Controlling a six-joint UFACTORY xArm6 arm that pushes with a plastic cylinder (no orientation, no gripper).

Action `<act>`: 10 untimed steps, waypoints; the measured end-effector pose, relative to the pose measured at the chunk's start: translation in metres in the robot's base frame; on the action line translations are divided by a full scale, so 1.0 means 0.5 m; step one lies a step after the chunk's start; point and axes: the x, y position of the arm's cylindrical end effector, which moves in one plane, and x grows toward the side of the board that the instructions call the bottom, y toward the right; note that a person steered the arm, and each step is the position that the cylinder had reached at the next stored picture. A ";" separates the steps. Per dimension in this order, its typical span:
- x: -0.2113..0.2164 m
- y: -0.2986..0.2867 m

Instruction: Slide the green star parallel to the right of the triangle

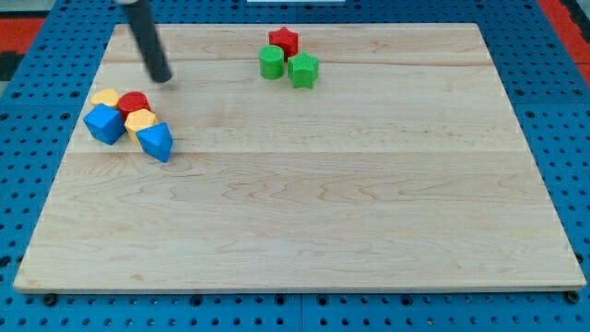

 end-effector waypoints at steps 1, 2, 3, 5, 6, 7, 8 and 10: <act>-0.147 0.169; -0.149 0.328; -0.147 0.454; -0.052 0.452; 0.025 0.344; 0.069 0.222; 0.113 0.152; 0.175 0.220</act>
